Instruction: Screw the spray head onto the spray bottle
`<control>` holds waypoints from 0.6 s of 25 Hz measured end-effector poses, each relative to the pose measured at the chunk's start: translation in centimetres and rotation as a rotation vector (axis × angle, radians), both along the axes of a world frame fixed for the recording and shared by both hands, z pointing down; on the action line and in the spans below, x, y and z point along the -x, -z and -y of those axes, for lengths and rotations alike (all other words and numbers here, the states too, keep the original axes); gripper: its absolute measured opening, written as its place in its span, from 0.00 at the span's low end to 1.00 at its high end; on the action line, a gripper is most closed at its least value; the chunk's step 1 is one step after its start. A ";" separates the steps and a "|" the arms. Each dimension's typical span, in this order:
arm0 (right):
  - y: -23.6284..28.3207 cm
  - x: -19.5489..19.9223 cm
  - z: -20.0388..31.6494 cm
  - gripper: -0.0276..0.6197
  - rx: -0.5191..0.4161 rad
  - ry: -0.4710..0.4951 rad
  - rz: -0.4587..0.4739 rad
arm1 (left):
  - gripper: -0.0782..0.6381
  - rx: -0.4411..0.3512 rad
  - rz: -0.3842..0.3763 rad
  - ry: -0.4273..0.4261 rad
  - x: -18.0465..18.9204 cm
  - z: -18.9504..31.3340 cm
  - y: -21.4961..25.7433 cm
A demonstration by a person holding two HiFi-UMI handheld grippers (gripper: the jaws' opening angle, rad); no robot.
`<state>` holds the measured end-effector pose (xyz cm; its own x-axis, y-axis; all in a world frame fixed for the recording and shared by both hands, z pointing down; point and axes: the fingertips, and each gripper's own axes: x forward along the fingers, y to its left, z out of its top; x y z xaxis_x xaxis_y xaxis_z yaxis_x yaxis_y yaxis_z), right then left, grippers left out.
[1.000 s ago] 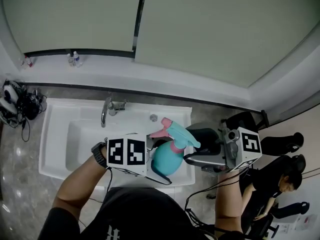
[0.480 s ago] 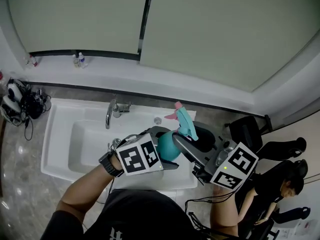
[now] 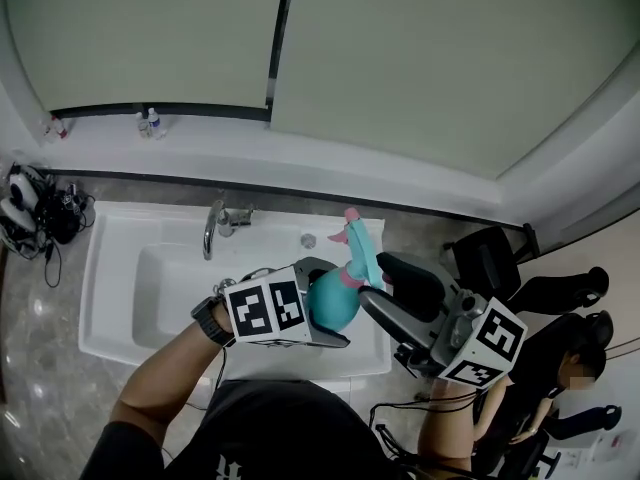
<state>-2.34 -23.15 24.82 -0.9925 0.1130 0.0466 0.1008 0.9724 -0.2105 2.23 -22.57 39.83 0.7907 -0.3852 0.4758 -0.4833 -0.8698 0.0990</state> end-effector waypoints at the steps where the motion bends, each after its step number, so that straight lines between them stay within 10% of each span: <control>1: 0.5 -0.6 0.1 0.30 0.011 0.032 0.031 | 0.74 -0.002 -0.007 -0.027 -0.1 -0.3 0.2; 8: 4.6 -4.8 1.2 0.30 0.197 0.331 0.369 | 0.74 -0.015 -0.067 -0.186 -1.0 -2.6 2.6; 15: 4.0 -3.4 0.5 0.52 0.262 0.637 0.423 | 0.74 -0.035 -0.148 -0.489 -4.1 -8.4 4.8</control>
<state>1.03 -23.69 20.82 -0.6617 0.6177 -0.4249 0.7408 0.6261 -0.2434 6.36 -14.18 35.05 0.9405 0.0332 0.3381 -0.0017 -0.9947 0.1024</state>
